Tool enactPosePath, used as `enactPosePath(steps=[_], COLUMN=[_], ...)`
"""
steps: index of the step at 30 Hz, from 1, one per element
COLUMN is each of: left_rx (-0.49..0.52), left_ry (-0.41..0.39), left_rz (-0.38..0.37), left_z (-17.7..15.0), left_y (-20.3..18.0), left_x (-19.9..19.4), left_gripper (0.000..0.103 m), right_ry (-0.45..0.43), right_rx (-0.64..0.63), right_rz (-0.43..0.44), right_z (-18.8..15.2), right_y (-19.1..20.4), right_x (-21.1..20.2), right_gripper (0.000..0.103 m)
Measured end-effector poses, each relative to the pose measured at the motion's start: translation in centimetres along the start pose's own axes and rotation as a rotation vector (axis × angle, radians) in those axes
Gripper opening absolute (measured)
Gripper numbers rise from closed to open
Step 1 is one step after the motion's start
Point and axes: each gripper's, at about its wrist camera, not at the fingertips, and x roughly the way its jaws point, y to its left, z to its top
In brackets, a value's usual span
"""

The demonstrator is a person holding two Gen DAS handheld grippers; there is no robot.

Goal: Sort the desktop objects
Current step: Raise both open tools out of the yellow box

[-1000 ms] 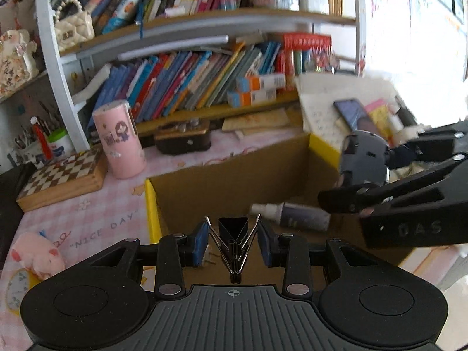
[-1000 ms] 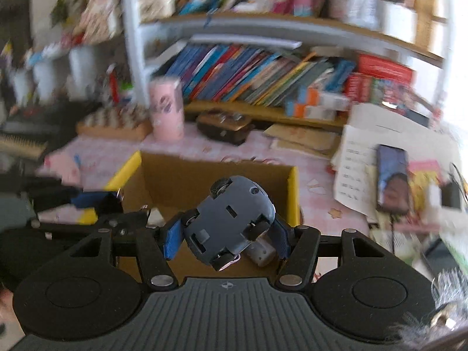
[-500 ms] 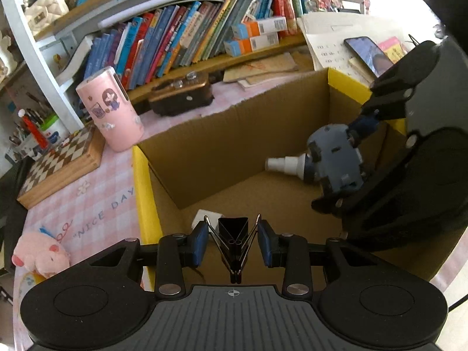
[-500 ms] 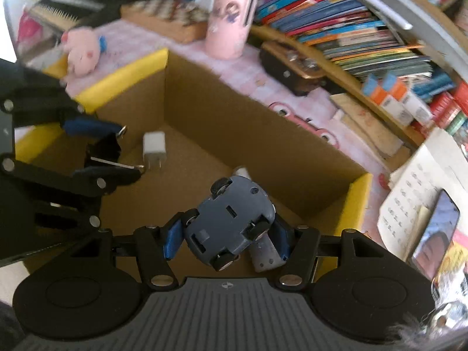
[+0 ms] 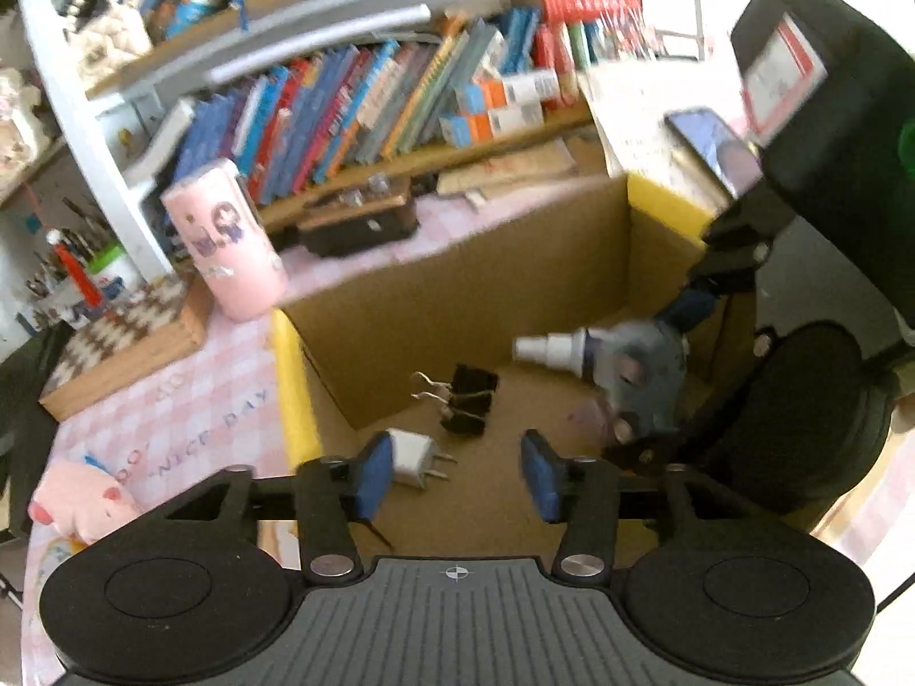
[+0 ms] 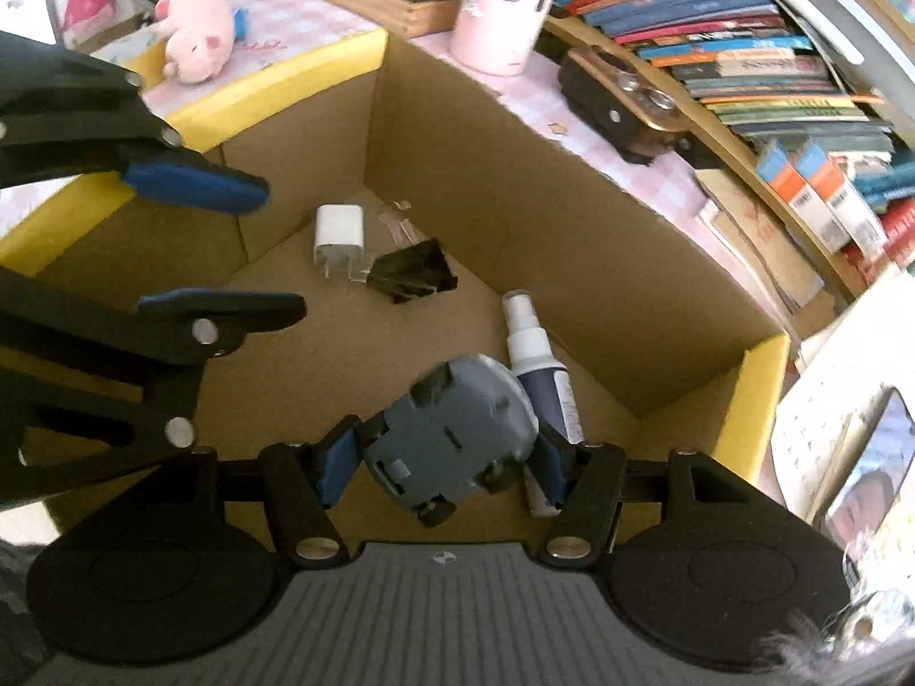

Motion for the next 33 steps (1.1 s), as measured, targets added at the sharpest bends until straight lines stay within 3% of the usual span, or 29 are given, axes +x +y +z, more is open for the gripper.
enactPosePath(steps=[3, 11, 18, 25, 33], left_rx=[-0.043, -0.203, -0.300, -0.390, -0.423], left_ry=[-0.064, -0.245, -0.278, -0.273, -0.181], left_rz=[0.023, 0.078, 0.157, 0.220, 0.227], left_z=[0.0, -0.8, -4.2, -7.7, -10.8], left_y=[0.7, 3.6, 5.2, 5.5, 5.2], left_x=[-1.9, -8.9, -13.0, -14.5, -14.8], left_gripper=[0.079, 0.088, 0.088, 0.093, 0.093], right_ry=[-0.047, -0.282, -0.444, -0.446, -0.406], right_rx=[0.044, 0.235, 0.452, 0.625, 0.671], right_rz=[-0.013, -0.106, -0.179, -0.211, -0.213], right_z=[-0.4, -2.3, -5.8, -9.3, -11.3], right_y=[-0.4, -0.9, 1.0, 4.9, 10.4], right_x=[-1.8, -9.4, -13.9, -13.4, -13.2], right_gripper=[0.067, 0.073, 0.074, 0.075, 0.075])
